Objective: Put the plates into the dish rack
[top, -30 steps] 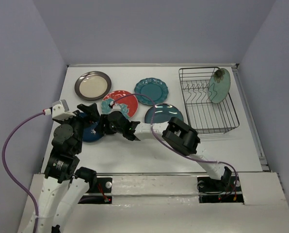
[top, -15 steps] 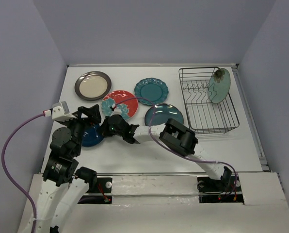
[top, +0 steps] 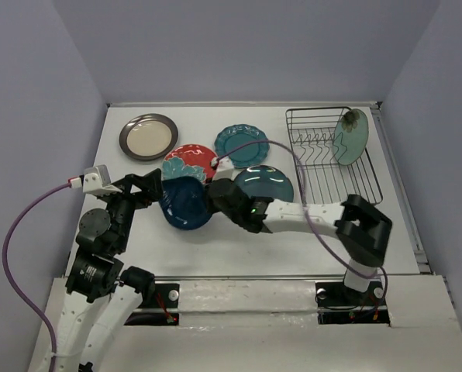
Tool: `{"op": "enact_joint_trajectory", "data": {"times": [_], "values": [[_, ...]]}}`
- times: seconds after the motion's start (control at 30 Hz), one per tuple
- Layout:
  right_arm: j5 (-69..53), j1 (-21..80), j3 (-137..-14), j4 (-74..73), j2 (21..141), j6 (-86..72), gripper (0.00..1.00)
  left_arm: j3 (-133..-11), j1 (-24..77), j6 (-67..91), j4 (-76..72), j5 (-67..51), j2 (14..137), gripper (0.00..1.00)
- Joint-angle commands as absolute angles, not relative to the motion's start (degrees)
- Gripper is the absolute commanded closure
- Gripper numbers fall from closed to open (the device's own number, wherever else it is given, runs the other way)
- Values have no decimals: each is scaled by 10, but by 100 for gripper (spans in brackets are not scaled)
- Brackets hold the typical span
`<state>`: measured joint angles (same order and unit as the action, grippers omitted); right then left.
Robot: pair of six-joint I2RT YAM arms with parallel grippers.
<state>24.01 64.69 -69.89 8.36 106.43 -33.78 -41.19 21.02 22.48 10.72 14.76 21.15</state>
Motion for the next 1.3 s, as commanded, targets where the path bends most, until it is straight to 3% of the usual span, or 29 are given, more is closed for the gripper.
{"op": "enact_joint_trajectory", "data": {"times": [0.0, 0.1, 0.27, 0.5, 0.83, 1.27], "values": [[394, 533, -642, 104, 845, -258, 93, -431, 223, 202, 66, 106, 193, 2], [446, 458, -604, 38, 720, -195, 93, -425, 234, 199, 59, 82, 185, 1], [565, 341, -620, 13, 625, -30, 93, -418, 270, 192, 47, 44, 178, 1], [501, 157, -688, 14, 681, 71, 93, -411, 301, 187, 40, 26, 156, 1], [525, 139, -719, 230, 807, 352, 93, -412, 343, 182, 43, 28, 143, 1], [515, 139, -699, 370, 911, 444, 93, -413, 356, 181, 47, 33, 151, 1]]}}
